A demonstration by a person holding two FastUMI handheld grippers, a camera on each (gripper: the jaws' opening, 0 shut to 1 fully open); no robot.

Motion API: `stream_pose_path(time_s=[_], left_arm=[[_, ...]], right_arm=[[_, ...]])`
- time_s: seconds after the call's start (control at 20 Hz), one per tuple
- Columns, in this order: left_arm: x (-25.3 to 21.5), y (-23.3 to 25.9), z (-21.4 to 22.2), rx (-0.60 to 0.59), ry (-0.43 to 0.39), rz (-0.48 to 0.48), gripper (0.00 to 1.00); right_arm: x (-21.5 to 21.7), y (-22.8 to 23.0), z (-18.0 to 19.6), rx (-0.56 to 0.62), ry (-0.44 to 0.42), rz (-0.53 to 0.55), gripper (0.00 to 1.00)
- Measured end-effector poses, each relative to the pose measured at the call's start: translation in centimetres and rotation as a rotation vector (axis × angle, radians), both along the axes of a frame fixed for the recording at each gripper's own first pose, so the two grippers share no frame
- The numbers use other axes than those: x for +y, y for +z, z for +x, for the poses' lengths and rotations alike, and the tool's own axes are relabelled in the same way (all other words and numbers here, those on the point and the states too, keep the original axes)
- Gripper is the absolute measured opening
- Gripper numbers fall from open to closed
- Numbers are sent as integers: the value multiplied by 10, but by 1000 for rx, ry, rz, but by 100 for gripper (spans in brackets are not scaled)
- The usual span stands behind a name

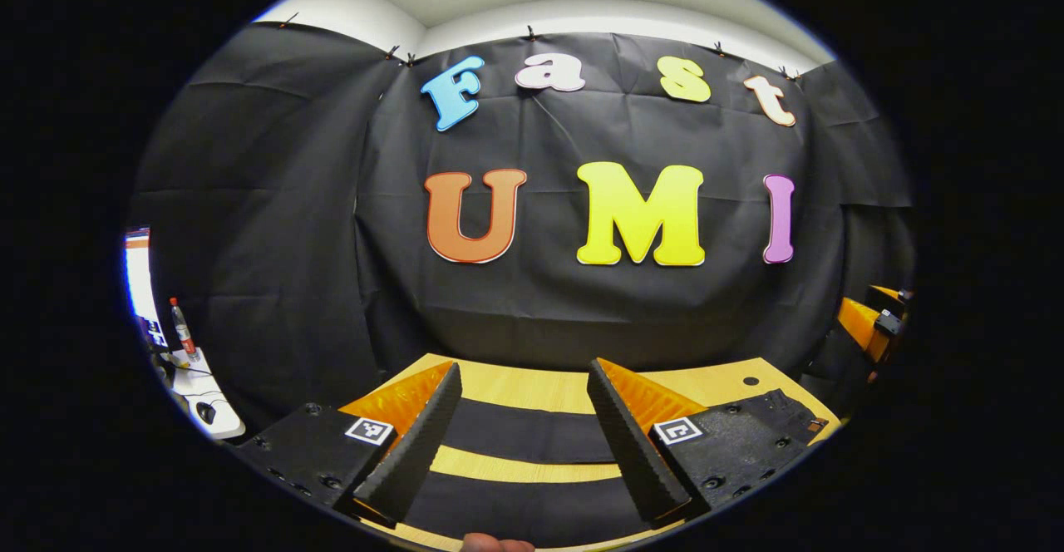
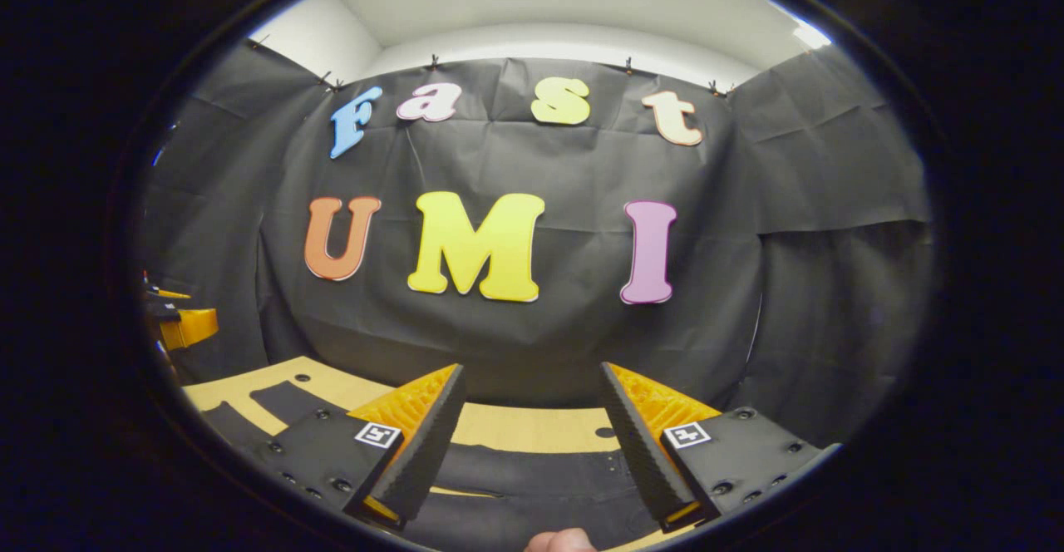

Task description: Grasp the waist and the cuffs of the jeans and fold them to make the two legs overlap; first hold the waist and fold one-third of the jeans toward the cuffs, then hold the cuffs and fold the remaining one-third in the same direction to finish folding.

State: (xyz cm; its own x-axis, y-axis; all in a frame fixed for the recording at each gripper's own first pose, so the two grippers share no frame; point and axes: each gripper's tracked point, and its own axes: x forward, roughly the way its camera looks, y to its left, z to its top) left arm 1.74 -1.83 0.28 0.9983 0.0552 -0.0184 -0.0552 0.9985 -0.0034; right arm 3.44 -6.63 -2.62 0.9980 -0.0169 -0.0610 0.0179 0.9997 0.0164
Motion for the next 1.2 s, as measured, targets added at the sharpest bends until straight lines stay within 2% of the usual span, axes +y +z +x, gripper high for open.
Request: stream_pose_path(time_s=[0.15, 0.25, 0.45, 0.55, 0.7, 0.85, 0.95, 1.0, 1.1, 1.2], left_arm=[[10, -8, -1, 24, 12, -3, 98], [36, -21, -3, 64, 38, -40, 98], [91, -73, -22, 207, 118, -206, 98], [114, -112, -37, 302, 155, -322, 99], [138, -171, -63, 460, 233, -560, 99], [146, -224, -81, 587, 339, -873, 99], [140, -241, -77, 624, 390, -1098, 99], [140, -248, -74, 632, 421, -1179, 100], [142, -256, -66, 632, 489, -1271, 99], [154, -260, -63, 625, 532, -1295, 99]], right_arm=[[-7, -7, 1, 20, -21, 4, 99], [-19, -17, -1, 55, -47, 12, 99], [-63, -46, -9, 153, -125, 27, 99], [-90, -63, -16, 214, -176, 29, 99], [-124, -94, -31, 331, -237, 67, 99], [-144, -140, -49, 475, -282, 173, 99], [-155, -172, -62, 571, -322, 265, 99], [-158, -185, -68, 608, -339, 298, 99], [-166, -201, -70, 644, -371, 332, 99], [-172, -199, -73, 647, -395, 338, 99]])
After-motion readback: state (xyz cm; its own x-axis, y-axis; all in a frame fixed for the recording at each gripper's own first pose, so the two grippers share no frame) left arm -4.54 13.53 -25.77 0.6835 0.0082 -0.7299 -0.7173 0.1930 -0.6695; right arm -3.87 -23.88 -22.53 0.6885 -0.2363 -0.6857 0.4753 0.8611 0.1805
